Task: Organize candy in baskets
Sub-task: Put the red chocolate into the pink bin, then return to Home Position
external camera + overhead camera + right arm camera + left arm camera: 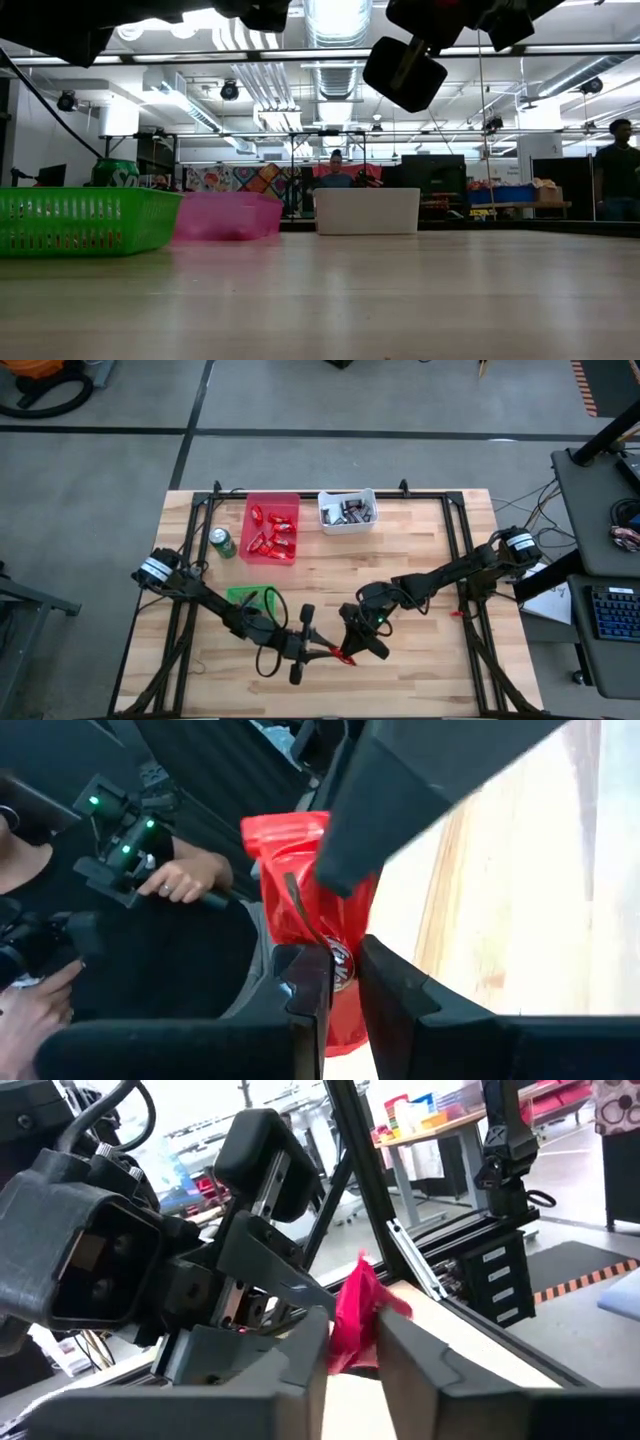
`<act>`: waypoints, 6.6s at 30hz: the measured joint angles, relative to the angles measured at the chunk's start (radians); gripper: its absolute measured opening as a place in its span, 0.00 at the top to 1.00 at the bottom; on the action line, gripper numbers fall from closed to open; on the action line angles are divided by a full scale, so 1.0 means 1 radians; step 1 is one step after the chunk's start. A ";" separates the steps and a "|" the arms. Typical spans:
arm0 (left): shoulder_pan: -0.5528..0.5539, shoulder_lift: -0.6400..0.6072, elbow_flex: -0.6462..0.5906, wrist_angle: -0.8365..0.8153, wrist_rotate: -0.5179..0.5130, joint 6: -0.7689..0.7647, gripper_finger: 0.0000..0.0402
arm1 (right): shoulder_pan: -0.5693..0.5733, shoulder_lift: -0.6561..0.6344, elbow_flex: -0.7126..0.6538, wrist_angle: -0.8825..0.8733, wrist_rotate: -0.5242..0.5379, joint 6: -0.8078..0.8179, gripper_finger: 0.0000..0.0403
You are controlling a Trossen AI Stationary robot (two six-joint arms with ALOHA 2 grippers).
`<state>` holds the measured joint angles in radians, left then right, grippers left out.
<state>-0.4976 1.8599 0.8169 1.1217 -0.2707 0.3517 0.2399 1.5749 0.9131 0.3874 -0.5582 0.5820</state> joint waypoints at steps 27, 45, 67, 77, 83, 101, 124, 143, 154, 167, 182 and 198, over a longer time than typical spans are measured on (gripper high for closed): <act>-0.015 -0.261 -0.040 -0.717 -0.332 -0.421 1.00 | -0.085 -0.022 -0.001 -0.179 0.478 -0.247 0.50; -0.010 -0.256 -0.041 -0.767 -0.400 -0.445 1.00 | -0.067 0.110 -0.003 -0.042 0.524 -0.449 0.50; 0.092 -0.371 -0.031 -1.034 -0.895 -0.489 1.00 | -0.068 0.056 -0.004 -0.119 0.719 -0.426 0.50; 0.402 -0.562 -0.034 -1.223 -0.844 -0.504 1.00 | -0.068 0.061 -0.004 -0.119 0.717 -0.417 0.50; 0.734 -0.573 -0.032 -1.251 -0.470 -0.527 1.00 | -0.068 0.061 -0.004 -0.121 0.716 -0.398 0.50; 0.947 -0.522 -0.027 -1.386 -0.393 -0.582 0.75 | -0.068 0.062 -0.004 -0.121 0.716 -0.418 0.50; 0.140 -0.914 -0.268 -1.209 -0.266 -0.405 0.81 | -0.061 -0.069 -0.175 0.075 0.610 -0.741 0.50; 0.267 -1.443 -0.517 -1.152 -0.091 -0.223 0.81 | -0.194 -0.475 -0.498 0.173 0.611 -0.703 0.50; 0.326 -1.637 -0.701 -1.108 0.037 -0.230 0.81 | -0.248 -0.706 -0.687 0.200 0.613 -0.627 0.50; 0.326 -1.862 -0.662 -1.282 0.114 -0.189 0.81 | -0.271 -1.028 -0.861 0.240 0.615 -0.625 0.50; 0.327 -1.851 -0.806 -1.089 0.206 -0.283 0.81 | -0.287 -1.226 -0.900 0.108 0.620 -0.632 0.50; 0.329 -1.785 -0.802 -1.093 0.117 -0.421 0.81 | -0.287 -1.288 -0.876 -0.026 0.689 -0.717 0.50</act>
<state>-0.1688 0.0750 0.0151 0.0283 -0.1533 -0.0690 -0.0467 0.2871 0.0367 0.3616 0.1307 -0.1351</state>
